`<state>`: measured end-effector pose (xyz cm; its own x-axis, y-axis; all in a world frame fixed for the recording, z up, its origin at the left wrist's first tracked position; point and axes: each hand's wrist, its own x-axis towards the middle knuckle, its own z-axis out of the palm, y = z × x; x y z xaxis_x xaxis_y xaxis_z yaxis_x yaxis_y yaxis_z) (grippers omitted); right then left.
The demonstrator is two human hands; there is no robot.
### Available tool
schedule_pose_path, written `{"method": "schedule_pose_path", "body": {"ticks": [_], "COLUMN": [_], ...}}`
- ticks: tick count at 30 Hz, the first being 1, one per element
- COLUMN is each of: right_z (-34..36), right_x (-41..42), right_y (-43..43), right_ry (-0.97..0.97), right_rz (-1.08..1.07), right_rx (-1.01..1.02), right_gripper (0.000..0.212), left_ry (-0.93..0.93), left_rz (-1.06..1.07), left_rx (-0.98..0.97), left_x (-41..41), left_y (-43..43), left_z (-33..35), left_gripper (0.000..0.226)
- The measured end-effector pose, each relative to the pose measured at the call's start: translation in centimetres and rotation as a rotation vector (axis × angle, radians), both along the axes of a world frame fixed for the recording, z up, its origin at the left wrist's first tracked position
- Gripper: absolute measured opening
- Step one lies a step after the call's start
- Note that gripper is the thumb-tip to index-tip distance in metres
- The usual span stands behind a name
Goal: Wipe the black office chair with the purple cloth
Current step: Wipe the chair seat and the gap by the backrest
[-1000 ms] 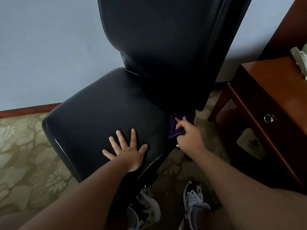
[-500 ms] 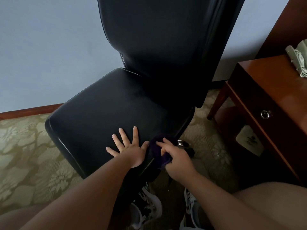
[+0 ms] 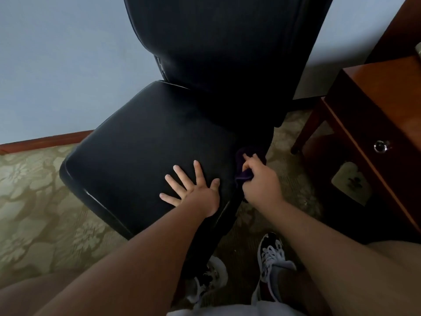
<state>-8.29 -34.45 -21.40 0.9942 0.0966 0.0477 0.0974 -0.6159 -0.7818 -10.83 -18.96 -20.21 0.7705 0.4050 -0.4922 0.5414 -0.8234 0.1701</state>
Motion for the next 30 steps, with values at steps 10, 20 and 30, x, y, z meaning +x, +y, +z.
{"method": "schedule_pose_path", "body": {"ticks": [10, 20, 30], "right_z": [0.8, 0.8, 1.6], "right_x": [-7.3, -6.3, -4.0], "right_y": [0.5, 2.0, 0.7], "right_ry": [0.145, 0.088, 0.202], "right_rz": [0.045, -0.082, 0.041], "right_rx": [0.028, 0.233, 0.189], "right_gripper": [0.039, 0.04, 0.036], "left_ry": [0.031, 0.106, 0.051], "left_rz": [0.139, -0.417, -0.409], "left_rx": [-0.004, 0.09, 0.085], "left_x": [2.1, -2.1, -4.6], "left_y": [-3.6, 5.3, 4.8], "left_z": [0.7, 3.2, 1.3], "left_gripper": [0.074, 0.066, 0.059]}}
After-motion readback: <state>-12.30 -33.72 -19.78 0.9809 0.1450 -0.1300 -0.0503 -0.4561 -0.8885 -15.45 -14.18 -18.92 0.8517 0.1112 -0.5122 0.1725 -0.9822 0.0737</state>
